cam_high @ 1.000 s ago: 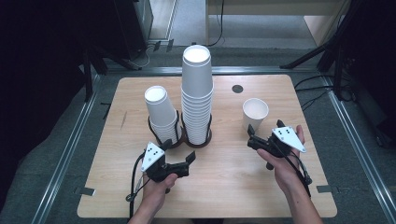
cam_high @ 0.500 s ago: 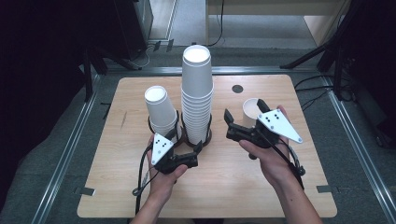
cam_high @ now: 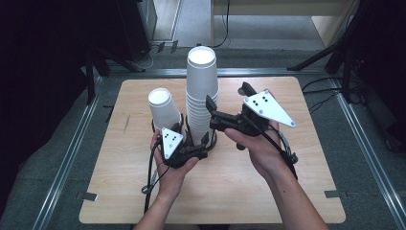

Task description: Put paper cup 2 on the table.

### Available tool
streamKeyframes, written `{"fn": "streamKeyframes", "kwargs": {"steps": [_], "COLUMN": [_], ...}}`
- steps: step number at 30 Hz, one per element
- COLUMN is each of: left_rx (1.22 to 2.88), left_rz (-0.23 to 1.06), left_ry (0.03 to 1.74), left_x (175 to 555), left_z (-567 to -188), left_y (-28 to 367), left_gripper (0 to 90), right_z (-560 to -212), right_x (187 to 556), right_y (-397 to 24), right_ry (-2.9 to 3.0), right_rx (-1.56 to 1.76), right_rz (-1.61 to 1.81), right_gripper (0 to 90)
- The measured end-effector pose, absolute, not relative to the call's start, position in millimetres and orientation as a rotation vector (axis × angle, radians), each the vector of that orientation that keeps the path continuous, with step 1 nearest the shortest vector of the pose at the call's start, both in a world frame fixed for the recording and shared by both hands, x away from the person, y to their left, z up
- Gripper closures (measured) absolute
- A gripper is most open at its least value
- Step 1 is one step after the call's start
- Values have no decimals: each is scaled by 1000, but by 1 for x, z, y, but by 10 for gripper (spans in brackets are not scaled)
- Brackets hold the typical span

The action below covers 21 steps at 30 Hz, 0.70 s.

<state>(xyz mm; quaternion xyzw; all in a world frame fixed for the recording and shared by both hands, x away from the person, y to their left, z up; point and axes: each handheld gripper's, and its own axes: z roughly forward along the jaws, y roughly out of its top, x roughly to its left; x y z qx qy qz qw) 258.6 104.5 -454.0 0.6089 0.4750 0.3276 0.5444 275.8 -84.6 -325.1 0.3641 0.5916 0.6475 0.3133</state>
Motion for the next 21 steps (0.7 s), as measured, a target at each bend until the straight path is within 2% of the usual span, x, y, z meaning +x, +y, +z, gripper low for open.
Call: {"fn": "streamKeyframes", "kwargs": {"steps": [21], "left_rx": [1452], "left_rz": [810], "left_ry": [1134], "left_x": [283], "left_z": [-447], "left_y": [94], "left_gripper": [11], "right_z": [-324], "right_x": [304], "right_y": [-48], "right_ry": [1634], "right_rx": [986], "right_rz": [1681], "right_gripper": [0]}}
